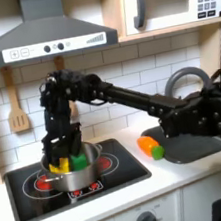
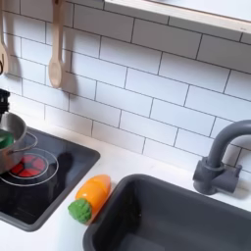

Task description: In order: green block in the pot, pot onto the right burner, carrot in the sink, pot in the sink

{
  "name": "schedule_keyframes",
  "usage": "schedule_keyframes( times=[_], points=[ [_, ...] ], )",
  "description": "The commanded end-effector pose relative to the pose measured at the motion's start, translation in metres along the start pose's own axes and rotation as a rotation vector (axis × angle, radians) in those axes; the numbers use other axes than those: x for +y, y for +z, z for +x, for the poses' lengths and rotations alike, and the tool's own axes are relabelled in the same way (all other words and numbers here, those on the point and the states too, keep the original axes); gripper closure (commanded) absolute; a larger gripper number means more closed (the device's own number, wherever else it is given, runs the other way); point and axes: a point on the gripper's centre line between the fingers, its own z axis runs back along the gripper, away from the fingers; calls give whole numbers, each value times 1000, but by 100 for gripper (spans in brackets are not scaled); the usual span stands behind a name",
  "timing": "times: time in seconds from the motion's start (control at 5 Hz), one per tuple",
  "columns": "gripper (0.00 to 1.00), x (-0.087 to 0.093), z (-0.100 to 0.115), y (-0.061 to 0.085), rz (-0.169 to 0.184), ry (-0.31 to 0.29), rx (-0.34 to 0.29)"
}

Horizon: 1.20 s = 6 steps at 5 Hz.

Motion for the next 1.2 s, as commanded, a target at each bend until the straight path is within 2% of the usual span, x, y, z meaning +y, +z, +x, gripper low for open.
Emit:
schedule_keyframes(
  times=[0.0,0.6,1.0],
  points=[
    [0,3,6,-6,22,36,6],
    [0,9,1,-8,37,45,17],
    [0,1,1,-11,21,58,5]
  ],
)
